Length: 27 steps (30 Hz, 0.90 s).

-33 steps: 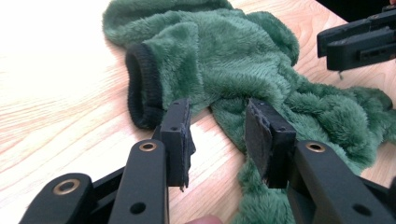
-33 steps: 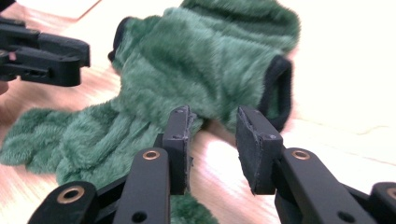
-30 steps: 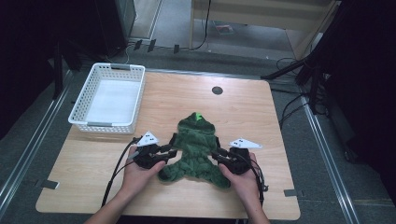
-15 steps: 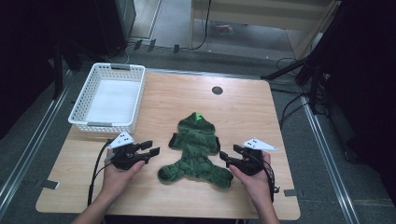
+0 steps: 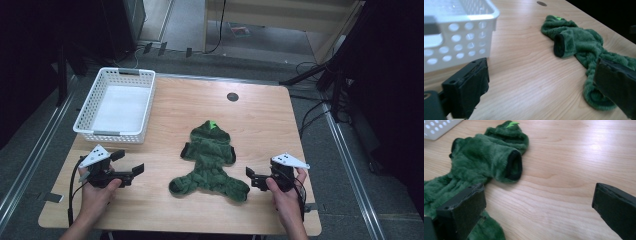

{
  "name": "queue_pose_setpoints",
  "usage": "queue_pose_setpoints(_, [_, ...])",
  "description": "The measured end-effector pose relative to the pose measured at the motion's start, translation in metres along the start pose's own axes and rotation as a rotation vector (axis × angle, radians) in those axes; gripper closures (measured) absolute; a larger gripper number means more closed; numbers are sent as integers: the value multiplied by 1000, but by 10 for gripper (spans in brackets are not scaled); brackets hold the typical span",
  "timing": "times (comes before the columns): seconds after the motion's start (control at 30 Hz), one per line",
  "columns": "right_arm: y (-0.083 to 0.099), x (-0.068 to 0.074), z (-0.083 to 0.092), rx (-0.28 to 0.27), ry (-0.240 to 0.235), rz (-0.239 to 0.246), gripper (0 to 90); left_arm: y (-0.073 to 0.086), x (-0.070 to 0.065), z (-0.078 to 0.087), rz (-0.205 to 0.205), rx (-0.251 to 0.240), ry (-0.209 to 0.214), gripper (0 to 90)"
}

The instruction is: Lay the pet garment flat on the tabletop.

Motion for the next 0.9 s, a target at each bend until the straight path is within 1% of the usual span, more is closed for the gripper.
queue_pose_setpoints(0.03, [0,0,0,0,0,0,0,0,0,0,0,0,0,0])
queue_pose_setpoints(0.07, [2,-2,1,-3,3,-4,0,1,3,3,1,0,-5,0])
queue_pose_setpoints(0.17, [6,-8,4,-1,19,-6,0,6,12,14,-5,1,-37,0])
queue_pose_setpoints(0.2, [10,-12,7,-2,30,-3,0,8,16,17,-2,1,-45,0])
queue_pose_setpoints(0.23, [10,-12,7,-2,30,-3,0,9,20,20,5,0,-55,0])
queue_pose_setpoints(0.33, [16,-19,10,7,47,-6,0,13,30,30,16,-1,-85,0])
queue_pose_setpoints(0.4, [21,-26,14,13,62,-12,0,15,36,36,21,-1,-100,0])
queue_pose_setpoints(0.5, [24,-30,16,16,70,-15,0,18,43,44,28,0,-122,0])
queue_pose_setpoints(0.57, [26,-35,20,16,82,-24,0,21,46,47,25,9,-133,0])
queue_pose_setpoints(0.6, [27,-36,21,17,83,-29,0,22,49,49,23,12,-147,0])
queue_pose_setpoints(0.63, [29,-38,22,16,88,-28,0,24,50,51,25,16,-149,0])
queue_pose_setpoints(0.67, [32,-42,24,16,96,-31,0,25,51,53,27,16,-152,0])
queue_pose_setpoints(0.73, [33,-43,26,19,98,-33,0,26,53,55,27,14,-157,0])
queue_pose_setpoints(0.77, [37,-45,28,21,102,-29,0,26,53,57,28,15,-159,0])
queue_pose_setpoints(0.8, [37,-45,28,21,102,-29,0,27,54,58,30,10,-163,0])
queue_pose_setpoints(0.83, [41,-48,30,27,105,-29,0,27,56,61,38,5,-167,0])
queue_pose_setpoints(0.9, [45,-51,32,33,113,-32,0,27,58,63,39,2,-171,0])
Point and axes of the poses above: each handheld gripper's, and its own axes: z roughly backward along the jaws, y roughly out of its underside, x roughly to its left, the point moved 4 cm from there along -z, roughly forward along the jaws, and after that the axes turned 5 degrees about -x, right-handed, at the moved point
